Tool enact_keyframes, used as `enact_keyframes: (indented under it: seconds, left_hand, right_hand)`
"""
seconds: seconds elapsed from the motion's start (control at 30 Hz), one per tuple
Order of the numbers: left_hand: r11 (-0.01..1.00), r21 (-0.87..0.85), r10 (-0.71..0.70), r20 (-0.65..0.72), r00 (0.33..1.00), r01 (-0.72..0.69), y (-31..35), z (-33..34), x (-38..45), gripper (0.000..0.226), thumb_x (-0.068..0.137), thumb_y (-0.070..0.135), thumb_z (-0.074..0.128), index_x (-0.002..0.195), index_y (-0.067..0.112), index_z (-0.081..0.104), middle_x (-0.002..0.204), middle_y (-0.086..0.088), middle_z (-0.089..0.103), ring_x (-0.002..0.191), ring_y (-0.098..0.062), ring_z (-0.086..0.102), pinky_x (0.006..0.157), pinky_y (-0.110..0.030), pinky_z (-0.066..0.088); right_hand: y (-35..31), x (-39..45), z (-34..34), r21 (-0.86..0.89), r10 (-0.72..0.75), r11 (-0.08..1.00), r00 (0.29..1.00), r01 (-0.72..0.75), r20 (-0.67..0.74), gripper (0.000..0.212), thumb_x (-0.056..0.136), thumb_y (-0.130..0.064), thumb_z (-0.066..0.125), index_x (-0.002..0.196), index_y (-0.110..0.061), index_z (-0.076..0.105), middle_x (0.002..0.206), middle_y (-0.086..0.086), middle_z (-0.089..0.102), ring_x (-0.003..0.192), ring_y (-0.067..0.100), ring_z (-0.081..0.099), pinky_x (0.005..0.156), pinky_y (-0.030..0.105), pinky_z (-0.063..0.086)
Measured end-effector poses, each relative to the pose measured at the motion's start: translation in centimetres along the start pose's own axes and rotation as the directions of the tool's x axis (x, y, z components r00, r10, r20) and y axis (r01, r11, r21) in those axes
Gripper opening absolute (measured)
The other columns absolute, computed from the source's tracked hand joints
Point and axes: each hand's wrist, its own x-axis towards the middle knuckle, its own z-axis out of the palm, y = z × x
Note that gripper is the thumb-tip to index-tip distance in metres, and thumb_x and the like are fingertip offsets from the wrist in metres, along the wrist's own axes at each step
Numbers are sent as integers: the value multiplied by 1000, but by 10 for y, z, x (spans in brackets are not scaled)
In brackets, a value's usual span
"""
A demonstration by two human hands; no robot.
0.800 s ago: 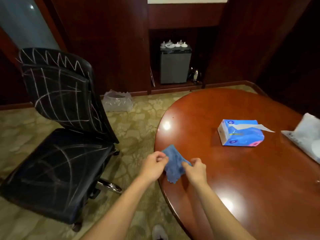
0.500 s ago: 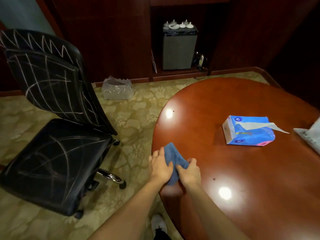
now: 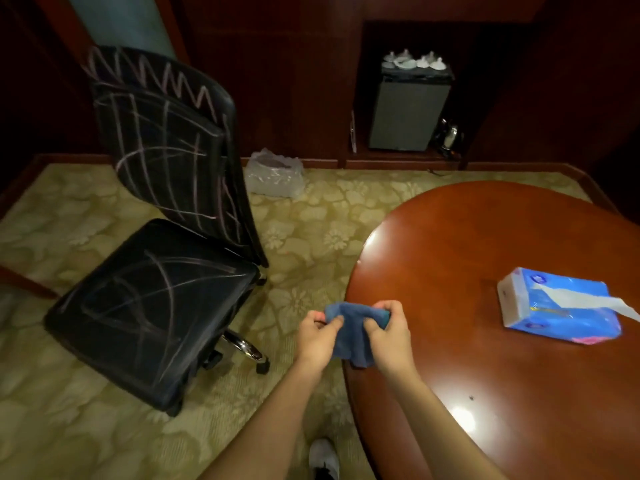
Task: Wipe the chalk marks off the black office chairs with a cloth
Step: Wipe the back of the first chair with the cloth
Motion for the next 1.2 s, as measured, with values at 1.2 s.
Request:
enact_keyframes:
  seconds: [1.2]
  left_hand:
    - [958, 40, 216, -749, 627, -283, -121, -367, -142, 8, 99, 32, 57, 93, 28, 54, 87, 3, 68, 79, -7, 67, 67, -25, 55]
  right_hand:
    - [-90, -251, 278, 294, -420, 908, 675, 300, 607, 8, 97, -13, 59, 96, -16, 66, 86, -3, 69, 80, 6, 66, 71, 20, 52]
